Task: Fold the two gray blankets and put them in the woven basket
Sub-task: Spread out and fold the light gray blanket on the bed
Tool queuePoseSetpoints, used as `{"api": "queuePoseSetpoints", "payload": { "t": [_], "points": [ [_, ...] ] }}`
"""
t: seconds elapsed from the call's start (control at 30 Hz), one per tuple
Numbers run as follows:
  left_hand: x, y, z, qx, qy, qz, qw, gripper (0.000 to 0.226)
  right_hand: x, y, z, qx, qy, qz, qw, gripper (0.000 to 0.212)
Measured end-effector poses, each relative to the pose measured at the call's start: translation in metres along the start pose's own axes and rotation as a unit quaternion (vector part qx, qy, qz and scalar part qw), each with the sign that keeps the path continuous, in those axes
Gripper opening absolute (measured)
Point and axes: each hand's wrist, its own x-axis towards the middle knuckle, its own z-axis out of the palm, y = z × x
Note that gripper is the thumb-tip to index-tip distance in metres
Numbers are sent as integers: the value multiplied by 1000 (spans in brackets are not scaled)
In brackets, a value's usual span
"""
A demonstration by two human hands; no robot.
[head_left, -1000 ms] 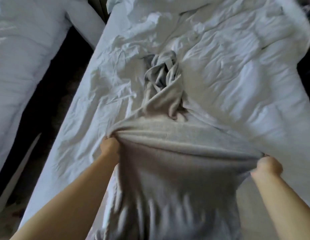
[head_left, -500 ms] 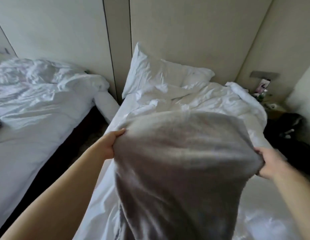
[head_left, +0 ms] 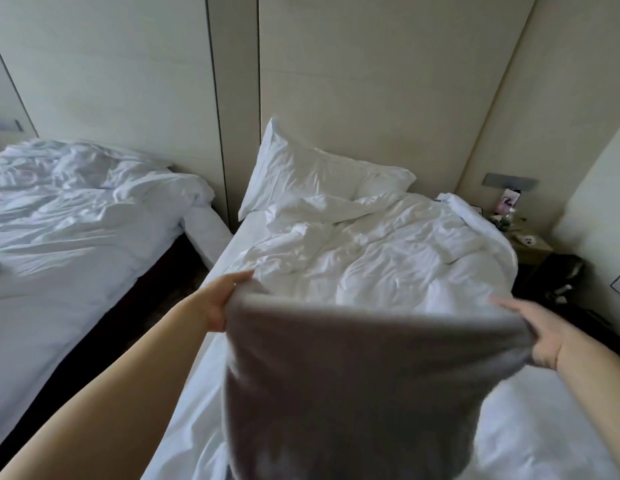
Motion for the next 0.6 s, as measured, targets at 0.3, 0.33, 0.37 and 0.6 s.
{"api": "queuePoseSetpoints", "payload": {
  "t": [0.3,0.33,0.37,0.6],
  "points": [
    [11,35,28,-60,75,188,977,51,0,-47,23,97,37,-163,981,19],
    [10,43,32,-103,74,263,956,54,0,-57,24,172,32,-227,958,24],
    [8,48,35,-129,67,312,939,56,-5,-64,26,224,10,-274,935,30],
    [19,3,12,-84,86,212,970,42,5,-9,27,209,30,-190,959,10]
  ]
}}
